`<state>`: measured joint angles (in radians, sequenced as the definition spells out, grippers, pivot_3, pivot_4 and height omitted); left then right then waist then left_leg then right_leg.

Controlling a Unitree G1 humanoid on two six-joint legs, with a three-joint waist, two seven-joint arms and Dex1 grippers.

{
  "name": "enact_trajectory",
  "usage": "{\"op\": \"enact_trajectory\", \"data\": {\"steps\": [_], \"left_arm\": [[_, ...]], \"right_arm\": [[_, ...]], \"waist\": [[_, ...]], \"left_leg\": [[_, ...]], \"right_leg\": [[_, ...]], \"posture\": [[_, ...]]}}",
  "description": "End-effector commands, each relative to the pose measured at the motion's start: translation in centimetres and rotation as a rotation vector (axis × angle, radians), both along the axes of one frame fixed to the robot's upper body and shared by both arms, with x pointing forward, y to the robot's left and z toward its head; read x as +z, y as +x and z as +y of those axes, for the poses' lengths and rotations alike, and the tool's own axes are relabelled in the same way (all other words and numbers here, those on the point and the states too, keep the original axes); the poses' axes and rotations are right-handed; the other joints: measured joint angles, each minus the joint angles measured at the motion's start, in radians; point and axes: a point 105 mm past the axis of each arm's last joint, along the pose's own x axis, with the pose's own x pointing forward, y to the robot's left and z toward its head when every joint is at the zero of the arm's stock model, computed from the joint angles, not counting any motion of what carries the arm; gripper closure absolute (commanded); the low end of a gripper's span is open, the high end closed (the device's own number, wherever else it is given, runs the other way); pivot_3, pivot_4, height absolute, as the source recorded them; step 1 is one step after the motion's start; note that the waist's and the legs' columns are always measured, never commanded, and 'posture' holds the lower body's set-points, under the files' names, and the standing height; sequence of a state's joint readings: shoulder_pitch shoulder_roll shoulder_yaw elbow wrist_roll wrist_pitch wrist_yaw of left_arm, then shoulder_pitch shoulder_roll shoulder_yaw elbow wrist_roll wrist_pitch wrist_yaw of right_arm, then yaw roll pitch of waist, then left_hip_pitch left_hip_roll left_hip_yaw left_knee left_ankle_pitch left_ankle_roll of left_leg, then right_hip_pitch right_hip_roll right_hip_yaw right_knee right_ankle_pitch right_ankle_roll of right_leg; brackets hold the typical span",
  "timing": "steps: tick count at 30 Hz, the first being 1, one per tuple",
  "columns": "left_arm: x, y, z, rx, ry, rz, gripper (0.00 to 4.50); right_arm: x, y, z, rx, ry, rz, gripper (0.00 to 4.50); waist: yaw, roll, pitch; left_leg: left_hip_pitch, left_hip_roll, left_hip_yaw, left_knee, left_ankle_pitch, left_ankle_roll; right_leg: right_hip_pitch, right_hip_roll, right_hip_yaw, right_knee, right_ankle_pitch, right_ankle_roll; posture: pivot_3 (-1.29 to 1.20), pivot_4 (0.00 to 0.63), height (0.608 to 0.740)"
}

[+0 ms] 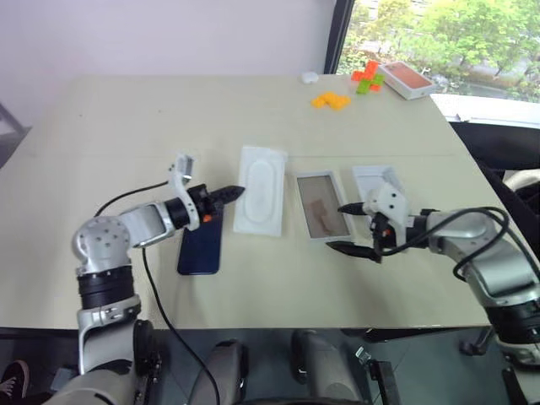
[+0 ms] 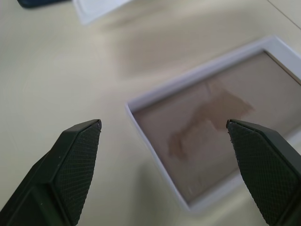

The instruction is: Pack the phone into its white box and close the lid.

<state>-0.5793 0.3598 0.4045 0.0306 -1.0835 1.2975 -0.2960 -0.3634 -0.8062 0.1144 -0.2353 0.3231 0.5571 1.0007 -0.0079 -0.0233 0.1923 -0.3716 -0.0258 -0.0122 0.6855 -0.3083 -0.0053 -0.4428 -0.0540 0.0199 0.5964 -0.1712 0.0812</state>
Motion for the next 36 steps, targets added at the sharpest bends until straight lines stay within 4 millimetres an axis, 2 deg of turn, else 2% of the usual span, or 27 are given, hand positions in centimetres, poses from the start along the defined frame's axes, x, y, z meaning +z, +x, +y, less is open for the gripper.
{"op": "enact_trajectory", "data": {"steps": [1, 3, 6, 11, 13, 20, 24, 27, 30, 36], "left_arm": [[2.4, 0.0, 1.1, 0.007, -0.052, -0.101, 4.47], [2.5, 0.2, 1.4, 0.011, -0.064, -0.099, 4.47], [2.3, 0.2, 1.2, 0.014, -0.058, -0.095, 4.5], [2.4, 0.2, 0.9, 0.01, -0.064, -0.096, 4.5], [2.4, 0.1, 0.8, 0.009, -0.059, -0.097, 4.5], [2.6, 0.2, 1.1, 0.025, -0.047, -0.1, 4.5], [2.9, 0.3, 1.1, 0.034, -0.06, -0.101, 4.5], [3.7, 0.9, 1.2, 0.055, -0.111, -0.098, 4.5], [4.4, 1.3, 1.1, 0.062, -0.145, -0.094, 4.5], [4.4, 1.2, 0.1, 0.046, -0.158, -0.072, 4.5]], "right_arm": [[0.1, 0.0, 0.5, 0.038, -0.053, -0.022, 0.0], [-0.3, 0.3, 0.7, 0.055, -0.085, -0.016, 0.0], [-0.6, 0.9, 1.0, 0.073, -0.126, -0.018, 0.92], [-1.7, 1.9, 0.5, 0.1, -0.261, -0.087, 3.53], [-2.2, 1.8, 0.6, 0.128, -0.292, -0.084, 4.44], [-2.4, 1.1, 0.5, 0.183, -0.326, -0.057, 4.44], [-0.6, 0.4, 2.3, 0.223, -0.198, -0.055, 4.44], [-0.2, -0.5, 3.3, 0.27, -0.169, -0.057, 4.44], [-0.3, -1.3, 4.6, 0.3, -0.128, -0.051, 4.44], [-2.4, -2.1, 6.4, 0.339, -0.182, -0.061, 4.44]], "waist": [[0.0, 0.0, 0.0], [-0.001, 0.0, 0.0], [-0.003, 0.0, 0.0], [-0.003, 0.0, 0.0], [-0.003, 0.0, 0.0], [-0.003, 0.0, 0.0], [-0.003, 0.0, 0.0], [-0.003, 0.0, 0.0], [-0.003, 0.0, 0.0], [-0.003, 0.0, 0.0]], "left_leg": [[0.0, 0.0, 0.0, 0.0, 0.0, 0.0], [0.0, 0.0, 0.0, 0.0, 0.0, 0.0], [0.0, -0.001, 0.001, 0.0, 0.0, 0.0], [0.0, -0.001, 0.0, 0.0, 0.0, 0.0], [0.0, -0.001, 0.0, 0.0, 0.0, 0.0], [0.0, -0.001, 0.0, 0.0, 0.0, 0.0], [0.0, -0.001, 0.0, 0.0, 0.0, 0.0], [0.0, 0.0, -0.001, 0.0, 0.0, 0.0], [0.0, -0.001, -0.001, 0.0, 0.0, 0.0], [0.0, -0.001, -0.001, 0.0, 0.0, 0.0]], "right_leg": [[0.0, 0.0, 0.0, 0.0, 0.0, 0.0], [0.0, -0.001, 0.0, 0.0, 0.0, 0.0], [0.0, -0.002, 0.0, 0.0, 0.0, 0.0], [0.0, -0.001, -0.001, 0.0, 0.0, 0.0], [0.0, -0.002, -0.001, 0.0, 0.0, 0.0], [0.0, -0.002, -0.001, 0.0, 0.0, 0.0], [0.0, -0.002, -0.001, 0.0, 0.0, 0.0], [0.0, -0.002, -0.001, 0.0, 0.0, 0.0], [0.0, -0.002, -0.002, 0.0, 0.0, 0.0], [0.0, -0.002, -0.002, 0.0, 0.0, 0.0]], "posture": [[0.0, 0.15, 0.74], [0.0, 0.15, 0.74], [0.0, 0.15, 0.74], [0.0, 0.15, 0.74], [0.0, 0.15, 0.74], [0.0, 0.15, 0.74], [0.0, 0.15, 0.74], [0.0, 0.15, 0.74], [0.0, 0.15, 0.74], [0.0, 0.15, 0.74]]}}
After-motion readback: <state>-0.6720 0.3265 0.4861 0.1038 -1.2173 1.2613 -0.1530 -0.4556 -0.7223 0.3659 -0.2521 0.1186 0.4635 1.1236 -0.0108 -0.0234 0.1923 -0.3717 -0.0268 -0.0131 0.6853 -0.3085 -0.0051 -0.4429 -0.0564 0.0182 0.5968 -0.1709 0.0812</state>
